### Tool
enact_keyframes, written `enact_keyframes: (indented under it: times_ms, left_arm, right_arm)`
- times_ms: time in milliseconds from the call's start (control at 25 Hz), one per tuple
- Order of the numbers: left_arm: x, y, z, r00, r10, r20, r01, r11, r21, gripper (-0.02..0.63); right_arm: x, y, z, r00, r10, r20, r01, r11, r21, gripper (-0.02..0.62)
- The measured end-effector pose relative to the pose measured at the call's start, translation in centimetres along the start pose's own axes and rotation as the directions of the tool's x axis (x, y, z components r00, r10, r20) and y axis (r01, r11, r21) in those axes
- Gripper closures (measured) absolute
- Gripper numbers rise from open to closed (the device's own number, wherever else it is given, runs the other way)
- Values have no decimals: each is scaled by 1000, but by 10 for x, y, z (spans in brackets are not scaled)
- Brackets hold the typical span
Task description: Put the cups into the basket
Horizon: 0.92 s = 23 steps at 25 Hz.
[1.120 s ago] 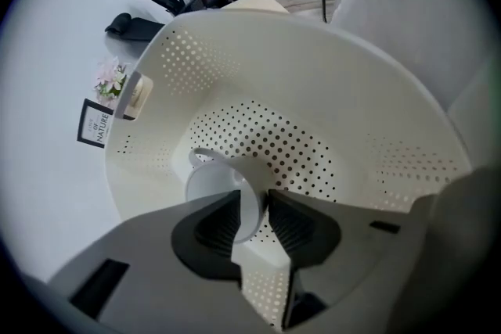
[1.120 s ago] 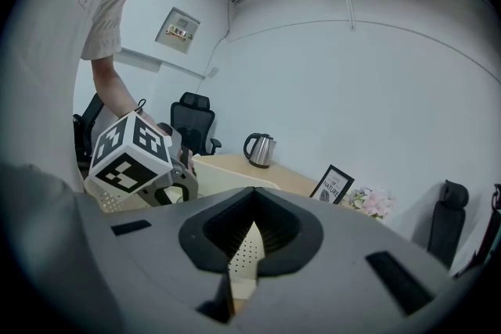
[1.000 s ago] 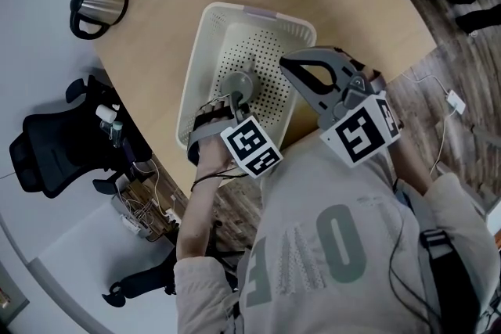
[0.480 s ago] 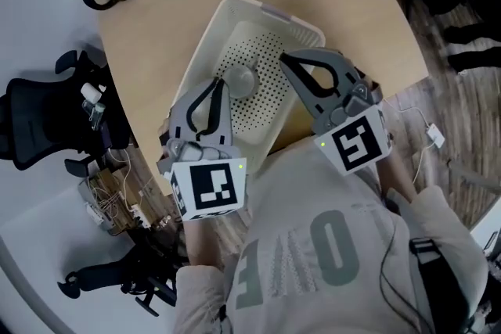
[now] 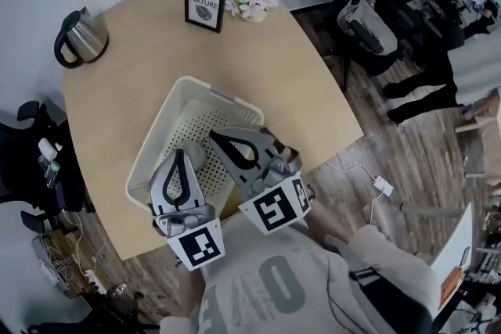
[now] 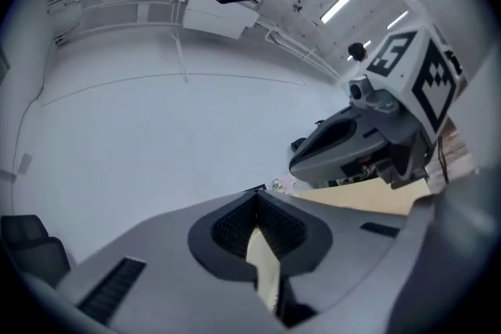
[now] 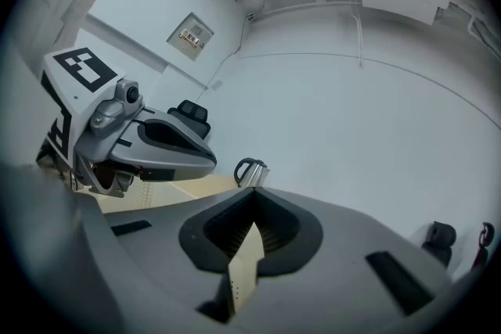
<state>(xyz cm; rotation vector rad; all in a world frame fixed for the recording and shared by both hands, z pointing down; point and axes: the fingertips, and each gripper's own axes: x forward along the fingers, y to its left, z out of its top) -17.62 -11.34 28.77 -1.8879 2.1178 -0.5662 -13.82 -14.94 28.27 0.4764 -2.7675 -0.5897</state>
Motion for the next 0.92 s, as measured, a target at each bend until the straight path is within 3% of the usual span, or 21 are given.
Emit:
enact_keyframes:
  times_ms: [240,920]
  left_arm:
    - [8,8,2,1000,21,-5,-21,1000,-12,597]
    - [27,15,-26,999,-14,-45,14,1000,-11,597]
  right_arm:
    - [-2,2,2,1000,6,-12,-7,999,-35,597]
    - [17,7,-14,997,16,-69,-22,996,-87,597]
